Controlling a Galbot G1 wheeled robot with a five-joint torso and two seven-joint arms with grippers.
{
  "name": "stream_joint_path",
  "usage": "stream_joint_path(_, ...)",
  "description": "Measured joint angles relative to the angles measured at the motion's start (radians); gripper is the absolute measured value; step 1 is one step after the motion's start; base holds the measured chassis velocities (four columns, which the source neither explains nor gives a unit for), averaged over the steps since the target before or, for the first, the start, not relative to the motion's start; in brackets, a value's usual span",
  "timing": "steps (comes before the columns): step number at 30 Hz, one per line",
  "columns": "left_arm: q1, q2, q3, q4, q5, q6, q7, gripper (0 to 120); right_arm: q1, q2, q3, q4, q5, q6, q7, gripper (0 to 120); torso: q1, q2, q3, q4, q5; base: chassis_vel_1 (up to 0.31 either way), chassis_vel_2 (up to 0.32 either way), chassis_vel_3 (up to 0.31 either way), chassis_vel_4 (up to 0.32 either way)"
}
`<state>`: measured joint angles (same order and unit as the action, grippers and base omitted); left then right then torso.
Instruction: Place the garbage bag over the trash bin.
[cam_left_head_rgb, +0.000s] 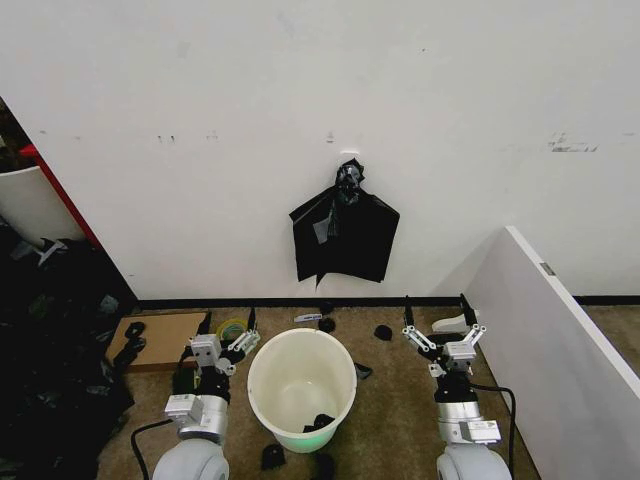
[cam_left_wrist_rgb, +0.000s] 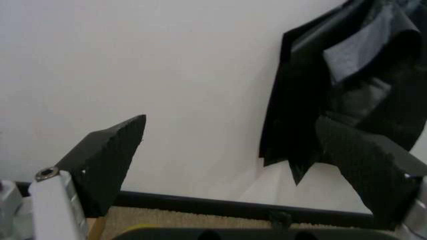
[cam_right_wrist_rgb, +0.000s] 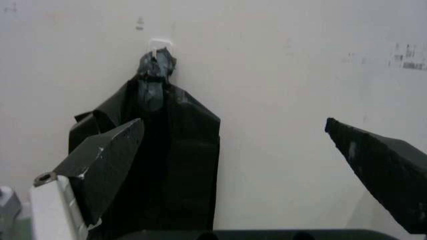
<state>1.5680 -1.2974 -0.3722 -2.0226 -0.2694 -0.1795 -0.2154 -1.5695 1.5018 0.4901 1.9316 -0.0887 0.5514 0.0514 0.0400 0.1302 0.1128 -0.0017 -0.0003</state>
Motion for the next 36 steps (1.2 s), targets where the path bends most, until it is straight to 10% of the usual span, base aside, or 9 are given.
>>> stream_joint_path(12,0.007,0.003,-0.019,-0.033,-0.015,-0.274,0.159,100,-0.012,-0.010,-0.026,0.024,0.055,0.002,0.000,100,0.000,0.000,0.000,0.0002,0.0004,0.000,0.000,0.000,0.000)
stream_joint_path(36,0.013,-0.004,-0.024,-0.019,0.006,-0.272,0.141,100,0.097,-0.034,-0.190,0.055,0.651,-0.206,-0.015,100,0.000,0.000,0.000,0.0001,0.0004,0.000,0.000,0.000,0.000)
